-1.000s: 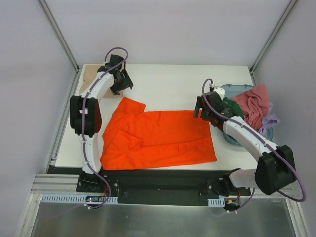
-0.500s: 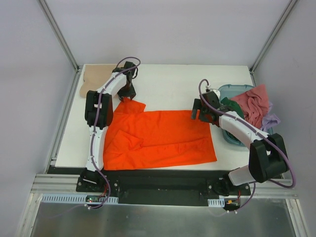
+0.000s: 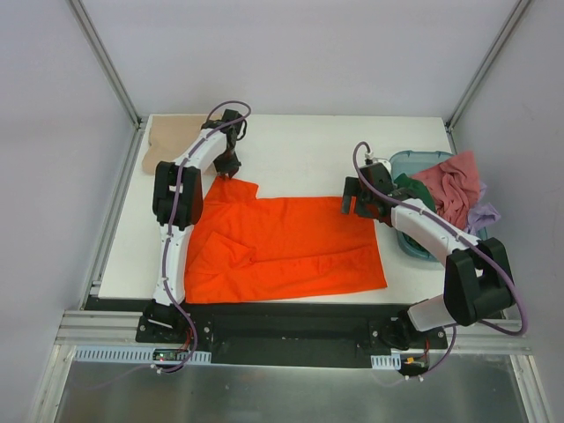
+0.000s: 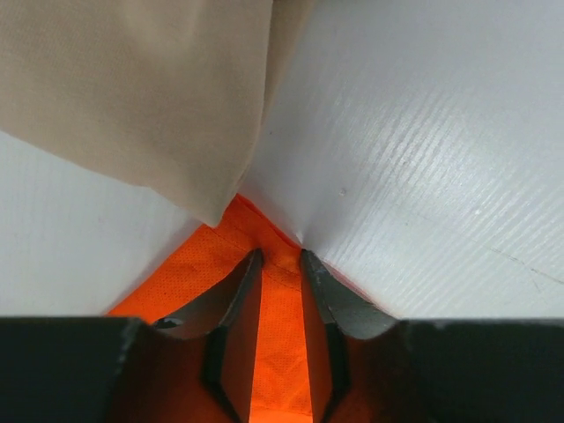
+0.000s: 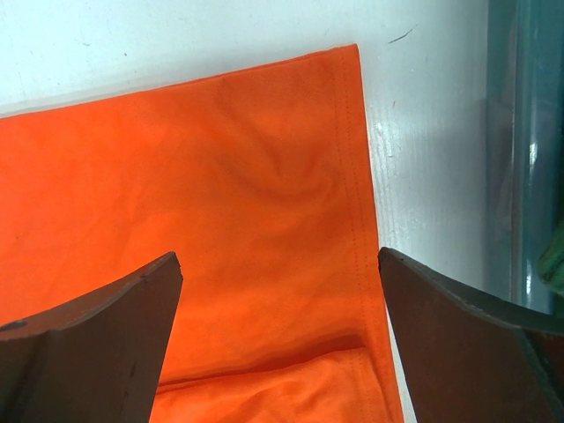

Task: Fold and stack the t-shirts
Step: Grap the side of the flattened tshirt furthest away from the robot with both arms

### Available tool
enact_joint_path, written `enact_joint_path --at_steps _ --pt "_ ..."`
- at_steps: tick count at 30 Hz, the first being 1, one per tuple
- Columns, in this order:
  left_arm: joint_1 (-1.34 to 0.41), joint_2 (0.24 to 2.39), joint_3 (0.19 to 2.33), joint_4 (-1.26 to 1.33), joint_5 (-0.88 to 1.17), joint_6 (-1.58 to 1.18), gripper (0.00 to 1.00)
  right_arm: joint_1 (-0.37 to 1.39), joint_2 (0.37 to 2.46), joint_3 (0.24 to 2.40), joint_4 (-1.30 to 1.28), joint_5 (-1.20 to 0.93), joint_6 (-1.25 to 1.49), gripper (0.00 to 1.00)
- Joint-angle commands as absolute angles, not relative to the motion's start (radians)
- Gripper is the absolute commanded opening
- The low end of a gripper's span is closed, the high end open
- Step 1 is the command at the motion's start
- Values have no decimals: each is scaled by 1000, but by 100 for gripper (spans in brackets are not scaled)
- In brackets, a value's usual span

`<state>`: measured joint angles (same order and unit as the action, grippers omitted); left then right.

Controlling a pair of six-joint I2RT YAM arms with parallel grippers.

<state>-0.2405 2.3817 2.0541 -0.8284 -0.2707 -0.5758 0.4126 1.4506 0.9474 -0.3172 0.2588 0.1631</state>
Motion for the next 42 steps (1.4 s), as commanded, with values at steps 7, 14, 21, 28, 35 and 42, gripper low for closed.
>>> enact_joint_path --at_steps 7,14,21,28,35,42 --pt "-233 2411 2072 -884 -284 -566 0 400 1606 1153 -288 345 64 96" --pt "-233 2330 2036 -881 -296 -586 0 390 1776 1310 -394 449 84 97" --pt "-233 2298 2022 -879 -278 -589 0 341 1939 1439 -463 417 159 88" --pt "-236 2264 1997 -859 -249 -586 0 275 2006 1443 -434 321 247 69" --pt "-242 2217 1919 -842 -270 -594 0 275 2014 1405 -402 296 265 50" --pt "-242 2181 1873 -833 -252 -601 0 273 1976 1356 -376 307 270 30"
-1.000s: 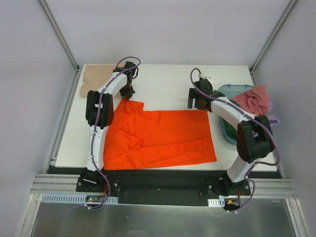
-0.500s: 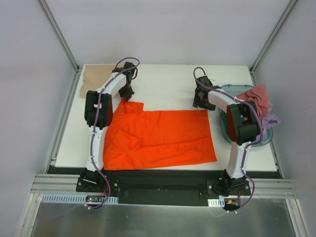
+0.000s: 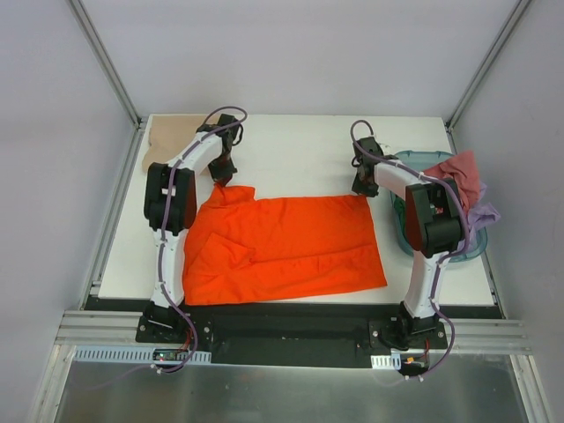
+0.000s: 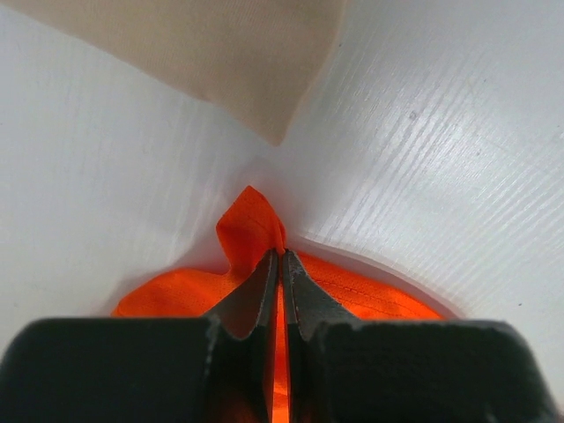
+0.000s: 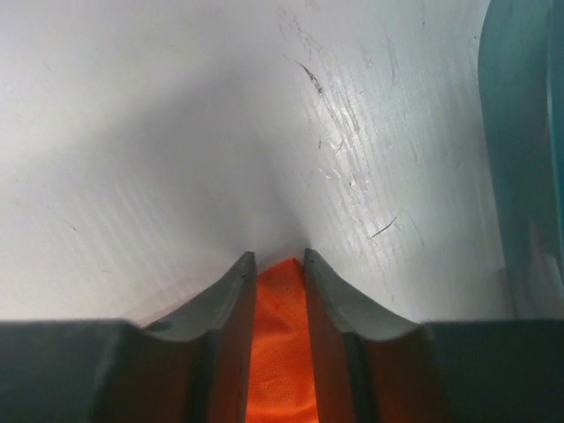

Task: Fold and stack the t-shirts
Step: Grap the side of the flattened tshirt furthest away from the robot with both arms, then fold the other side of the tshirt into a rectangle

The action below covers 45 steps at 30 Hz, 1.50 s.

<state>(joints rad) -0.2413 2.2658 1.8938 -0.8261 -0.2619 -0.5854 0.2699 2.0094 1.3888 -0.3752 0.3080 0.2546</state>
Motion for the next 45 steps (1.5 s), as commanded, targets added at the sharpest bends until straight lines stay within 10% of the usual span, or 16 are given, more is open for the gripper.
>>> enact_joint_path --at_steps 1,6,45 --pt "-242 2175 1867 -831 -250 -603 0 273 1974 1356 -373 304 265 26" --pt "-242 2125 1826 -821 -262 -614 0 273 1939 1336 -333 279 236 1" --pt "-410 1396 1083 -779 -354 -801 0 385 1453 937 -298 376 26 1"
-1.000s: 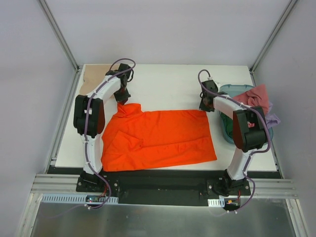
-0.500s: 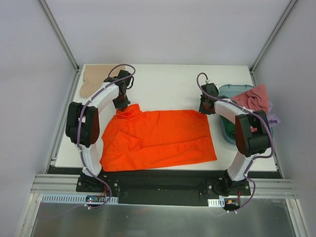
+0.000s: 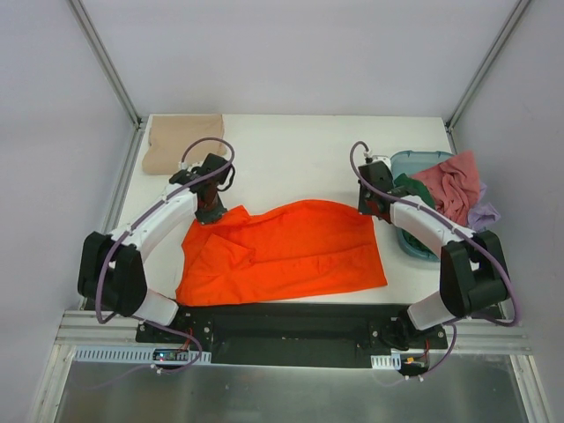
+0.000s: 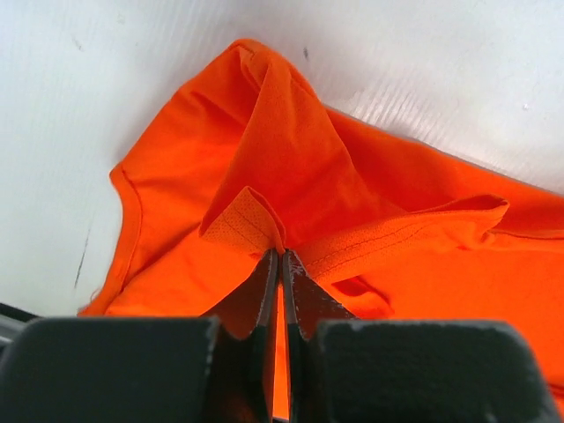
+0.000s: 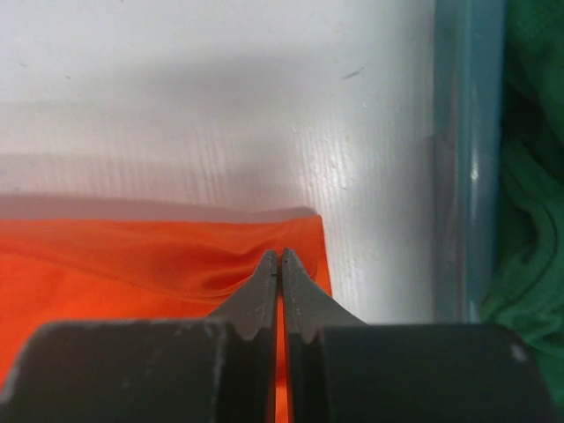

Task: Fold and stack the t-shirts
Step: Fold the other side of the tshirt into a rectangle

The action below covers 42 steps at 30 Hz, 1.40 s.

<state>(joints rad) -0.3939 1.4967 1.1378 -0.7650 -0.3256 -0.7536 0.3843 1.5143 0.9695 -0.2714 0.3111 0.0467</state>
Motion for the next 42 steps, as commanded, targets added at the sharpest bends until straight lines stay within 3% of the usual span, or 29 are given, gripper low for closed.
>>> enact_joint_path --at_steps 1,15,42 --pt "-413 1375 1060 -779 -339 -807 0 384 1444 931 -301 383 20 1" --pt "-511 1062 762 -782 -238 -962 0 382 1384 865 -293 377 8 1" --pt "-595 859 643 -887 -101 -1114 0 380 1414 836 -264 368 34 1"
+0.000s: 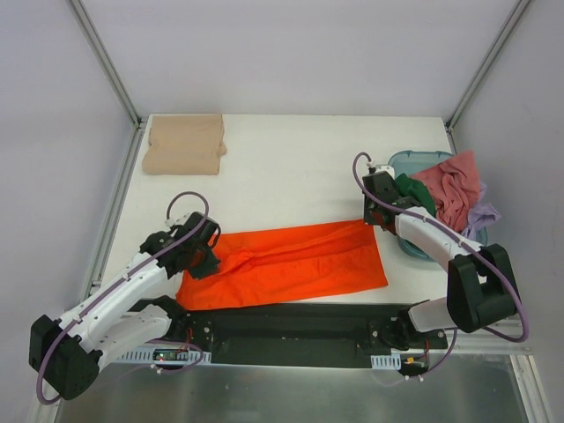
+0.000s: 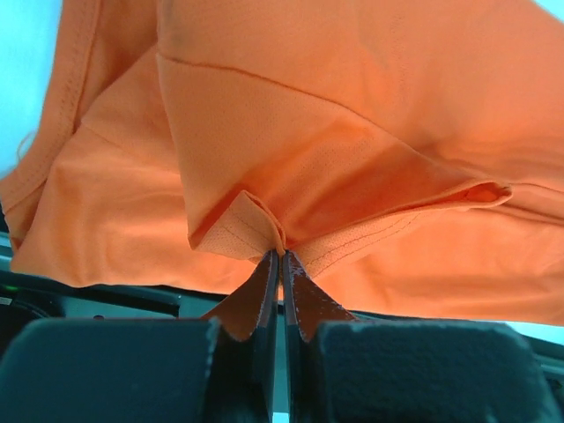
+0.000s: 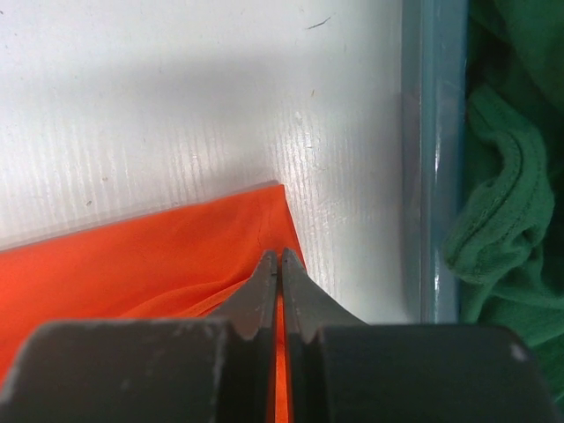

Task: Fold and stack the t-shirts
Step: Fold the other side of the tshirt into a rectangle, then rotate the tshirt 90 degrees

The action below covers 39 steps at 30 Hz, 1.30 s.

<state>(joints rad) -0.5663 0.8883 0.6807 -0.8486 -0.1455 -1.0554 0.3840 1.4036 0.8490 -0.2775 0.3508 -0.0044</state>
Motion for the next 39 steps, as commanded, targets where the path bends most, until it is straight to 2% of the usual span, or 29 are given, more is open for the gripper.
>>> enact_joint_path --at_steps 1,2,5,6,7,8,9,12,14,15,16,17,21,24,28,32,39 --pt "-601 853 631 -885 -98 -1123 0 382 1414 835 -267 379 40 1" --pt "-603 848 612 -887 -94 -1126 1 380 1414 834 -270 383 43 1" --pt "-604 841 586 -893 -81 -1126 15 382 1414 834 -291 413 67 1" --pt "-604 836 581 -893 -71 -1118 23 382 1413 838 -308 423 74 3" --pt "-606 830 581 -893 -64 -1112 32 380 1411 842 -325 434 83 10" --pt "-606 825 583 -893 -54 -1100 40 382 1405 845 -343 445 90 24" --pt "-606 812 589 -893 -43 -1086 50 380 1391 848 -359 455 101 44" --pt "-607 769 630 -891 -26 -1049 68 382 1338 847 -379 436 107 58" --pt "-607 744 667 -887 -28 -1010 84 385 1289 841 -367 375 85 77" --pt "-607 732 687 -885 -34 -996 99 385 1264 835 -354 323 68 88" --pt "-607 727 707 -882 -55 -979 99 387 1237 830 -336 271 51 99" --pt "-607 726 722 -881 -80 -970 99 390 1212 824 -316 199 34 96" --pt "-606 790 759 -804 -133 -931 99 431 1158 784 -189 -136 8 96" --pt "-603 926 791 -713 -123 -887 99 492 1176 762 -106 -276 8 96" --pt "-569 1116 833 -660 -172 -871 99 557 1268 775 -84 -258 34 96" --pt "-427 1256 757 -583 -106 -865 99 558 1393 787 -92 -181 89 96" --pt "-227 1350 591 -456 -68 -830 99 502 1499 788 -167 -28 158 96"
